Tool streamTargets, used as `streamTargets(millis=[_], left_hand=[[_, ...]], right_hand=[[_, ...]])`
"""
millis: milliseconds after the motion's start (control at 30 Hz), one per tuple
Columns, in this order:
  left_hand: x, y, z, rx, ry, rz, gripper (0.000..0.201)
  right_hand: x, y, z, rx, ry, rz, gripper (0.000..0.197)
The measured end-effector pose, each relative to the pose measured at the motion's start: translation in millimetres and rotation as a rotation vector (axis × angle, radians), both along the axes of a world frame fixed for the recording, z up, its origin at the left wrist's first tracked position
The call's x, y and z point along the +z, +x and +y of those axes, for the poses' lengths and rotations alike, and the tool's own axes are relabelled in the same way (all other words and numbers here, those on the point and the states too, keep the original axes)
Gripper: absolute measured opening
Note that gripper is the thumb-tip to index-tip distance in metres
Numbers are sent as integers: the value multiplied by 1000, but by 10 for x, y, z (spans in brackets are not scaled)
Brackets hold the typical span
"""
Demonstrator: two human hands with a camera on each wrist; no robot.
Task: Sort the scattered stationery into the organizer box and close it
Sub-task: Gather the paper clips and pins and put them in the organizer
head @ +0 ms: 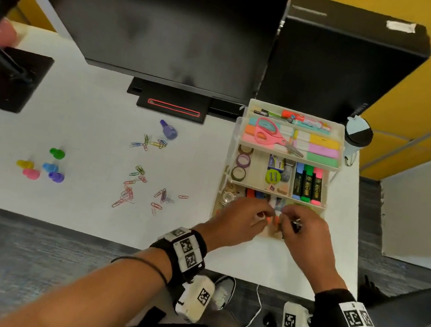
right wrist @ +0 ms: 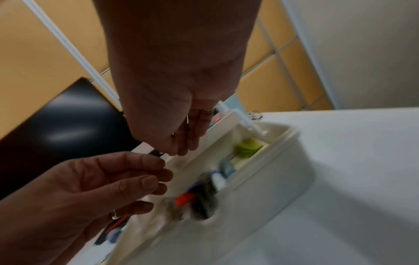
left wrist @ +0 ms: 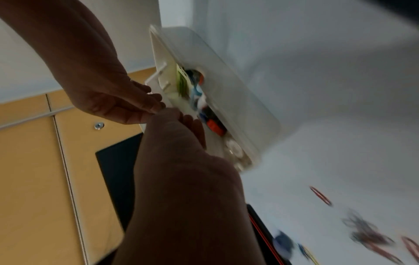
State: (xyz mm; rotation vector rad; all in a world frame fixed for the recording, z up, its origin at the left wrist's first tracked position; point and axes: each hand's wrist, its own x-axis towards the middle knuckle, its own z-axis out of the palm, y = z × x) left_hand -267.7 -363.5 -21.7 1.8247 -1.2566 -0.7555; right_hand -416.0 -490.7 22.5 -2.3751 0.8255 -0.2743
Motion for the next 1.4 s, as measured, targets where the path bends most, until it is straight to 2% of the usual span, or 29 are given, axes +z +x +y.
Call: streamTargets(millis=[167, 300, 367, 433, 500, 600, 733, 900, 1033, 1133, 1267, 1400], left_hand=[[-52, 591, 973, 190, -51, -147, 19], [-205, 1116, 1602, 308, 24, -268, 28], [-352, 1332, 1885, 321, 129, -346, 48], [-507, 1502, 2148, 269, 316, -416, 82], [-613, 1620, 2370, 224, 500, -398, 109], [-728, 1727, 2613, 190, 661, -357, 123], [-828, 1792, 2732, 154, 671, -384, 124], [-863, 1793, 2716, 101, 668, -458, 122], [-866, 1821, 2736, 82, 682, -448, 122], [-851, 1824, 2736, 82, 696, -439, 124], [-842, 1827, 2739, 87, 694, -434, 125], [-845, 1828, 2753, 88, 689, -434, 126]], right_hand=[[-71, 689, 636, 207, 87, -80, 19], [-433, 1188, 1184, 303, 169, -11, 42], [-641, 1369, 1415, 320, 198, 133, 60], [-813, 1494, 1601, 325, 232, 323, 76], [-953, 1553, 1747, 311, 216, 482, 86], [-1132, 1597, 1942, 266, 127, 595, 94], [-1293, 1741, 2201, 263, -16, 586, 92], [-1274, 2135, 2369, 430, -99, 539, 82], [-1091, 2567, 2153, 474, 46, 359, 73], [-1057, 2948, 1930, 492, 41, 279, 70], [-1174, 3287, 1734, 525, 18, 368, 71], [-1238, 3251, 1714, 502, -47, 439, 68]])
